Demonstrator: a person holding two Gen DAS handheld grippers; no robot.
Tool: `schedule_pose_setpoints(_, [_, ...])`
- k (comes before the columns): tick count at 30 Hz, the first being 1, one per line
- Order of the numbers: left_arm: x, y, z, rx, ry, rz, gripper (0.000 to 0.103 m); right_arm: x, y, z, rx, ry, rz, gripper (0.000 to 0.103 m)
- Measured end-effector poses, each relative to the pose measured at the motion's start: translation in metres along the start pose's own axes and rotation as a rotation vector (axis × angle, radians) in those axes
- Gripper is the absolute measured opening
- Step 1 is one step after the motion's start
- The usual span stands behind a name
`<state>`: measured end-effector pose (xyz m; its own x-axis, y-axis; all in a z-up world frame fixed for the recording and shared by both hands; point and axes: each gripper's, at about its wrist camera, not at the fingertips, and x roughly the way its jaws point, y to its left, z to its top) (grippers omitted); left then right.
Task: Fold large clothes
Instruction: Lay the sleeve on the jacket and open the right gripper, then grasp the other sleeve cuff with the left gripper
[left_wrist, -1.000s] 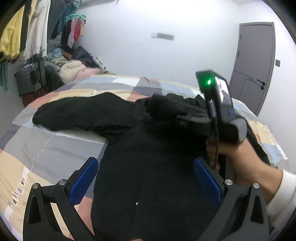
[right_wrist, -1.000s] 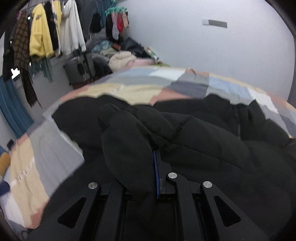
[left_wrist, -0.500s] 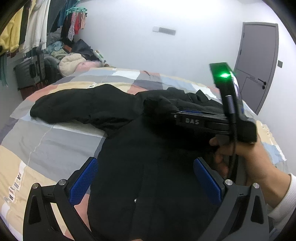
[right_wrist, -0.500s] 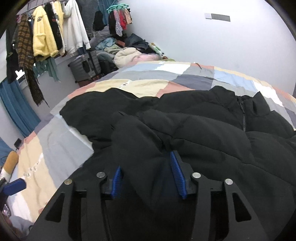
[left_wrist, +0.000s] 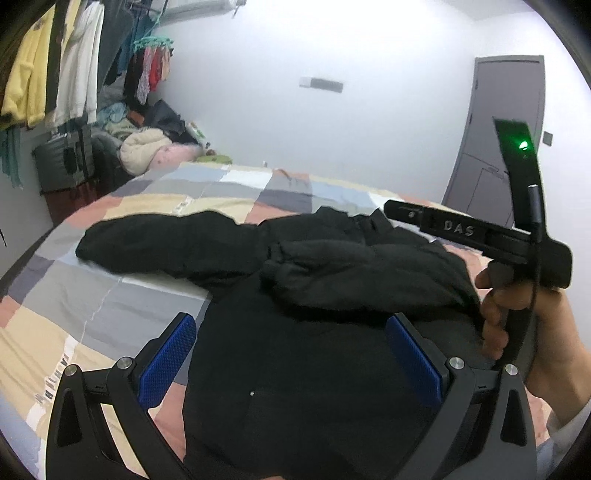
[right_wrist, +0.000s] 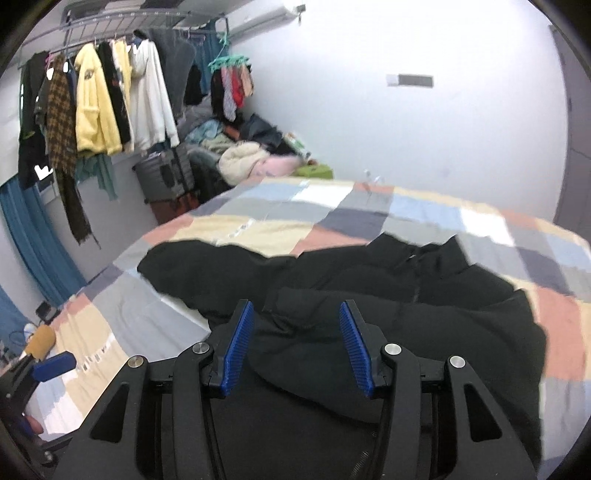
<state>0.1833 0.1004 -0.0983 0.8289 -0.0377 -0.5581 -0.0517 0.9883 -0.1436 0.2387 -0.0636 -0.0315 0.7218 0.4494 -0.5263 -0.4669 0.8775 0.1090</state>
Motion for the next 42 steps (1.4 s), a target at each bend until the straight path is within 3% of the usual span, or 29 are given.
schedule_pose_setpoints(11, [-0.07, -0.034, 0.011, 0.037, -0.045, -0.049, 0.103, -0.12, -0.01, 0.005, 0.041, -0.138, -0.084, 0.047])
schedule_pose_setpoints(19, [-0.109, -0.041, 0.006, 0.044, -0.084, -0.057, 0.103, -0.194, -0.017, -0.032, 0.123, -0.213, -0.152, 0.047])
schedule_pose_setpoints(27, [-0.125, -0.057, -0.008, 0.076, -0.102, -0.062, 0.103, -0.224, -0.009, -0.08, 0.137, -0.214, -0.181, 0.047])
schedule_pose_setpoints(42, [-0.1, -0.066, -0.036, 0.094, -0.025, -0.045, 0.103, -0.235, -0.008, -0.146, 0.155, -0.218, -0.225, 0.048])
